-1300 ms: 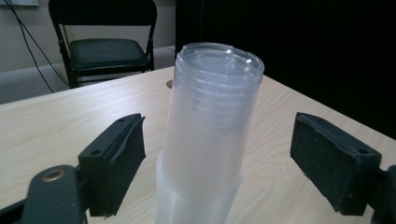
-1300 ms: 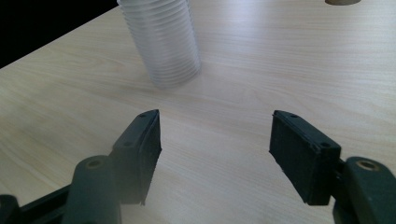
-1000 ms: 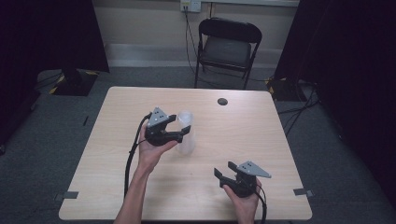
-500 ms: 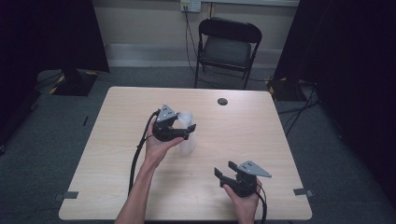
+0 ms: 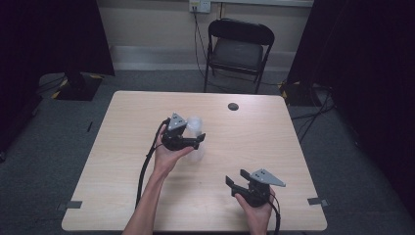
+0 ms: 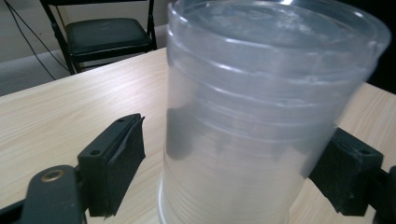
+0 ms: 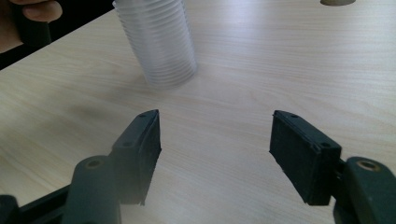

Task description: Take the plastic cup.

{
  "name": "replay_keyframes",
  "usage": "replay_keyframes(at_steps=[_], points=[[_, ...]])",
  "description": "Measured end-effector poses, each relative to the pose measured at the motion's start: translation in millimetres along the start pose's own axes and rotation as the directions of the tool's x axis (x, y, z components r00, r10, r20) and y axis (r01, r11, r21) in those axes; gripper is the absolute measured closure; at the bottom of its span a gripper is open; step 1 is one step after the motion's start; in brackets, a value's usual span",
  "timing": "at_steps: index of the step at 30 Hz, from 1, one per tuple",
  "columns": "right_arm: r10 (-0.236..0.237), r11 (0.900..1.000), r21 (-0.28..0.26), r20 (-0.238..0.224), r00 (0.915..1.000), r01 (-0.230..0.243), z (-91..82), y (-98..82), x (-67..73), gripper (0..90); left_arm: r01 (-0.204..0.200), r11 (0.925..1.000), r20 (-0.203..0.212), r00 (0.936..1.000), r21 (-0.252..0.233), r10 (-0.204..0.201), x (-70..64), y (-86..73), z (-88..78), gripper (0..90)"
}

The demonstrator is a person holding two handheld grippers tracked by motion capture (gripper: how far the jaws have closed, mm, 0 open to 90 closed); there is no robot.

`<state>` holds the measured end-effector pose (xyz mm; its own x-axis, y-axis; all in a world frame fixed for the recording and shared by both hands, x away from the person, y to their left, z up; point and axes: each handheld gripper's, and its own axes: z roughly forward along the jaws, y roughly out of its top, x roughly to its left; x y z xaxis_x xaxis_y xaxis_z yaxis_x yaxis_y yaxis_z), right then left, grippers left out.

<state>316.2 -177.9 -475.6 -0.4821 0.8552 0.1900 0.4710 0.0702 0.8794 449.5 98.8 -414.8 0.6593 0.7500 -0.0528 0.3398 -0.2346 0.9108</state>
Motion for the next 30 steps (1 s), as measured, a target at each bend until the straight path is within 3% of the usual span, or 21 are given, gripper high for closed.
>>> replay_keyframes(at_steps=[9, 11, 15, 24, 30], points=[[0.004, 1.000, -0.004, 0.001, 1.0000, -0.004, -1.4, 0.3, -0.5, 33.5, 0.014, 0.9993, 0.017, 0.9998, 0.035, -0.015, 2.7, -6.4, 7.7, 17.3], [0.001, 1.000, -0.001, 0.001, 1.0000, -0.001, -1.0, -0.1, -0.5, 33.2, 0.023, 0.9993, 0.017, 0.9996, 0.031, -0.024, 2.9, -7.6, 8.7, 19.4], [0.002, 1.000, 0.001, 0.000, 1.0000, -0.002, -0.5, -0.3, -0.5, 33.0, 0.006, 0.9997, 0.028, 0.9996, 0.023, -0.006, 2.2, -7.3, 7.5, 28.2], [0.000, 1.000, 0.004, 0.002, 1.0000, 0.000, 0.3, -0.7, -0.2, 32.6, 0.000, 1.0000, 0.024, 0.9997, -0.002, 0.000, 1.1, -2.5, 2.7, 28.7], [0.003, 1.000, 0.008, 0.002, 1.0000, -0.003, 0.3, -0.8, 0.4, 32.6, 0.019, 0.9995, 0.032, 0.9993, -0.027, -0.019, 2.0, 1.8, -1.9, 29.5]])
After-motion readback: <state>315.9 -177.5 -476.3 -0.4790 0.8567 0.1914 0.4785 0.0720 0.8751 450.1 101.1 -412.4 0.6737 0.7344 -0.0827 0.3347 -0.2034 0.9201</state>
